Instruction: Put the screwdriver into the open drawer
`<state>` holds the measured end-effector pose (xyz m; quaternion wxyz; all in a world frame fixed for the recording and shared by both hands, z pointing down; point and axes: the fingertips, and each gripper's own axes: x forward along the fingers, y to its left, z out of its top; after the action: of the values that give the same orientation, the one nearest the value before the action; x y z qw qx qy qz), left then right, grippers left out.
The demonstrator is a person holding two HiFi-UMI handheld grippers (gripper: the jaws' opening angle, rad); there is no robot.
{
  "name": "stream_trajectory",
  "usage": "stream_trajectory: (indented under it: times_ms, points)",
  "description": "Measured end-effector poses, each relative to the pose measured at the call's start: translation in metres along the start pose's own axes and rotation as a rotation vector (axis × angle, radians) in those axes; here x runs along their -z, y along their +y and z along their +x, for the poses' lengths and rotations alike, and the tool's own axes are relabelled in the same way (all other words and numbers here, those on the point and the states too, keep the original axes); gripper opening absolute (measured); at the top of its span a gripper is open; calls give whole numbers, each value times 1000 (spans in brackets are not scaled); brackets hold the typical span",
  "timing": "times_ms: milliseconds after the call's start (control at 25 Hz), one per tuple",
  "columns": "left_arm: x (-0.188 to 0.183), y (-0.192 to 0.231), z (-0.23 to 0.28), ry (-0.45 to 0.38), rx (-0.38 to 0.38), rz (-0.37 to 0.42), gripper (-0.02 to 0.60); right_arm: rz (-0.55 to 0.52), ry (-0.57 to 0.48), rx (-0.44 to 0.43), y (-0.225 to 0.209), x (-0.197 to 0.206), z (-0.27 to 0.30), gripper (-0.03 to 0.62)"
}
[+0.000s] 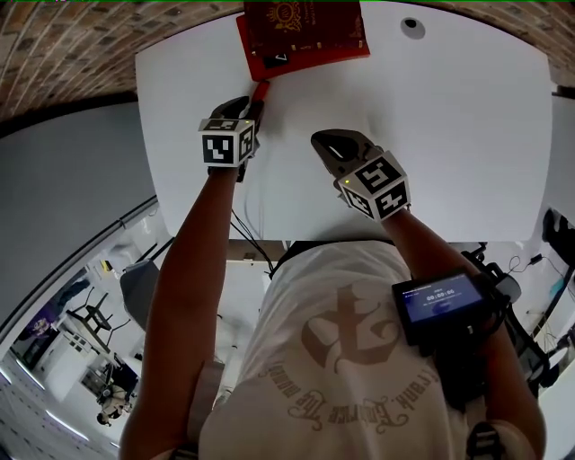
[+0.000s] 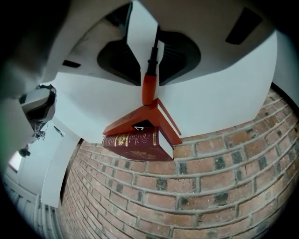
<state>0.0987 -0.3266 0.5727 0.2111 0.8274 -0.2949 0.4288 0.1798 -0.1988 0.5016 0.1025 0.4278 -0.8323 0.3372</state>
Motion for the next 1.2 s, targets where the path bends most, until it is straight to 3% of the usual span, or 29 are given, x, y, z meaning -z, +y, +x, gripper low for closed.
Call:
stream_trajectory:
  times_ms: [560, 1200]
  points:
    - [11, -5, 12, 53, -9, -8, 103, 8, -5, 20, -12, 0, -6, 21]
    - [39, -48, -36, -63, 21, -101, 100, -33, -1, -29, 17, 6, -7, 21]
